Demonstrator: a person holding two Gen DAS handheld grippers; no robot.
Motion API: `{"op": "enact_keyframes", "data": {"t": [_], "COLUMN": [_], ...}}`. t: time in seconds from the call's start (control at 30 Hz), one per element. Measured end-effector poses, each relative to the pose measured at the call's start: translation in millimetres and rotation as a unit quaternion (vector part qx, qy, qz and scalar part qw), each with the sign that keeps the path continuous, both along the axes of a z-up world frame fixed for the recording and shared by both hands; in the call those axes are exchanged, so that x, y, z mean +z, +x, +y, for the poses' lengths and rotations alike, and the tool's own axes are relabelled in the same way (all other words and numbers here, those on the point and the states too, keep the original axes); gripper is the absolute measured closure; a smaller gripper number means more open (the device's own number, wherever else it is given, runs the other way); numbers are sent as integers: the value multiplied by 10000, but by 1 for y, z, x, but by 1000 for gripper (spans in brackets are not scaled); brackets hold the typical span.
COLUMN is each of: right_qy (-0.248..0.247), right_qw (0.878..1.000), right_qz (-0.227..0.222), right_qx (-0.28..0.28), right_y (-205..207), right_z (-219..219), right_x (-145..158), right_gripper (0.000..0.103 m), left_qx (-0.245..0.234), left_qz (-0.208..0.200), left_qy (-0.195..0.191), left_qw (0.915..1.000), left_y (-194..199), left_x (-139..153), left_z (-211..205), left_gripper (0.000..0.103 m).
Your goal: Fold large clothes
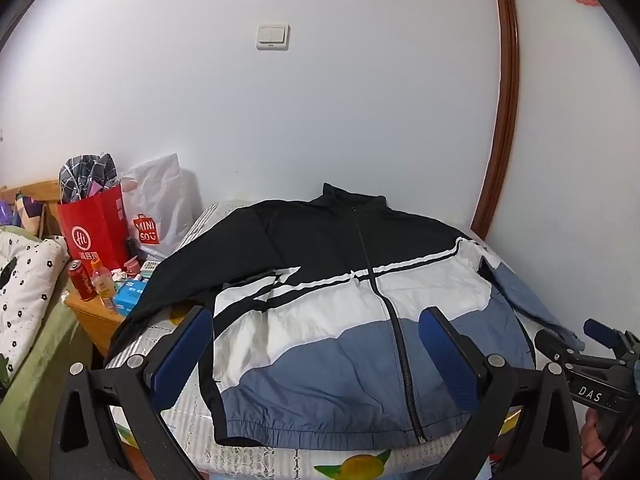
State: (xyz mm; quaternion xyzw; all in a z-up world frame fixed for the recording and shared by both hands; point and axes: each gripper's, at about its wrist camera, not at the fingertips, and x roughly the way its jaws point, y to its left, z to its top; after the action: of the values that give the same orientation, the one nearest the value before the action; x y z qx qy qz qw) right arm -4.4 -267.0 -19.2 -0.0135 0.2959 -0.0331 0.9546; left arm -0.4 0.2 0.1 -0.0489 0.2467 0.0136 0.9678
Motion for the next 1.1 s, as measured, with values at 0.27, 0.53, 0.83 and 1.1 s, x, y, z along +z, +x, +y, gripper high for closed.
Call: {"op": "enact_keyframes", "data": {"t": [0.27, 0.53, 0.83, 1.1], "right_qy": [2, -52, -14, -5], "right_qw": [10000, 9999, 9999, 9999], "right_qz": [0, -26, -116, -164], "right_qx": [8, 106, 71, 51], "right_y": [1, 0, -3, -2], "right_z": [0, 9, 8, 14], "right_x": [-1, -5, -1, 3], "right_gripper": [0, 0, 0, 0], "left_qx": [-93, -226, -381, -385], "left_qz": [-134, -231, -383, -355], "left_qy": [159, 60, 334, 363], "left_qw": [9997, 9995, 9980, 9980], "left_y": [-7, -8, -14, -13], "left_x": [14, 5, 5, 7], "left_z": [3, -1, -16, -14], "left_gripper": [0, 0, 0, 0]}}
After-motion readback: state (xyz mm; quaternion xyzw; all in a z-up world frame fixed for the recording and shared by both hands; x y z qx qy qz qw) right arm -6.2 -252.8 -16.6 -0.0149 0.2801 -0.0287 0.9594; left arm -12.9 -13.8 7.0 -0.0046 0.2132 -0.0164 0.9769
